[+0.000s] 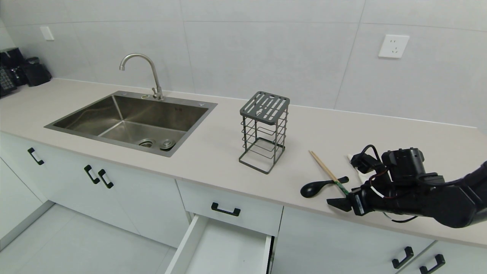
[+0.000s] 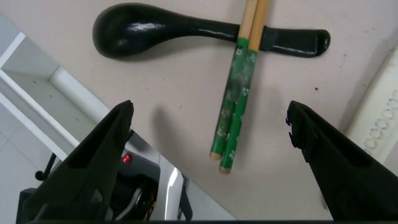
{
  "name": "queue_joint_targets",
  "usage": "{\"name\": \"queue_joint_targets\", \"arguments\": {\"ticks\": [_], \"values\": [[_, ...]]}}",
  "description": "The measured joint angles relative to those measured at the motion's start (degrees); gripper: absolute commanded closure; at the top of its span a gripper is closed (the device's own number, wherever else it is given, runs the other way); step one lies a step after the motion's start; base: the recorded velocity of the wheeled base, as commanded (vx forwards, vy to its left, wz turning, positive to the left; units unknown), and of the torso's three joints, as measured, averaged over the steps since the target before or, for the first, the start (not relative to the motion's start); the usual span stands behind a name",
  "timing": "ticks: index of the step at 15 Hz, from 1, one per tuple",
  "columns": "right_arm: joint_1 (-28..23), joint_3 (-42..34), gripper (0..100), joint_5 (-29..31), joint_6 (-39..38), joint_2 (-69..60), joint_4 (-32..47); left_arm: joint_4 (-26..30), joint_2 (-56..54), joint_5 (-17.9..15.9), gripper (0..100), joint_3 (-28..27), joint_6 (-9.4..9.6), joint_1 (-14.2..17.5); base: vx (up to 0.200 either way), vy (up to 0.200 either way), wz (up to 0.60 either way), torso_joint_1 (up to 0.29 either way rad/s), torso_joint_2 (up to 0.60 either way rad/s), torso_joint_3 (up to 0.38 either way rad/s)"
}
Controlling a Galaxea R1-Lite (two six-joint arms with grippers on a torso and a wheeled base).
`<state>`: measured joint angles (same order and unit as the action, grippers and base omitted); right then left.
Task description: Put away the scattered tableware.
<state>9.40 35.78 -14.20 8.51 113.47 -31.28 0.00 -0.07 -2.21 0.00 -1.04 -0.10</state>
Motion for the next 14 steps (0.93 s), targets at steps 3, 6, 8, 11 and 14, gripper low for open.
{"name": "queue_joint_targets", "arguments": {"ticks": [3,6,8,11,14], "values": [[1.2,0.6,0,0.0,-0.1,1.0,0.0,0.0,0.0,0.0,0,0.0,-0.05,0.0,0.000,0.000,0.00,0.000,0.00,0.000],[1.6,2.1,0,0.0,-0.1,2.7,-1.6,0.0,0.0,0.0,0,0.0,0.00,0.0,0.000,0.000,0.00,0.000,0.00,0.000],[1.5,2.5,0,0.0,-0.1,3.7,-3.1,0.0,0.0,0.0,0,0.0,-0.02,0.0,0.000,0.000,0.00,0.000,0.00,0.000],[1.2,2.9,100,0.0,-0.2,5.5,-5.5,0.0,0.0,0.0,0,0.0,0.00,0.0,0.000,0.000,0.00,0.000,0.00,0.000],[1.0,3.1,100,1.5,-0.4,6.2,-5.8,0.0,0.0,0.0,0,0.0,0.00,0.0,0.000,0.000,0.00,0.000,0.00,0.000]]}}
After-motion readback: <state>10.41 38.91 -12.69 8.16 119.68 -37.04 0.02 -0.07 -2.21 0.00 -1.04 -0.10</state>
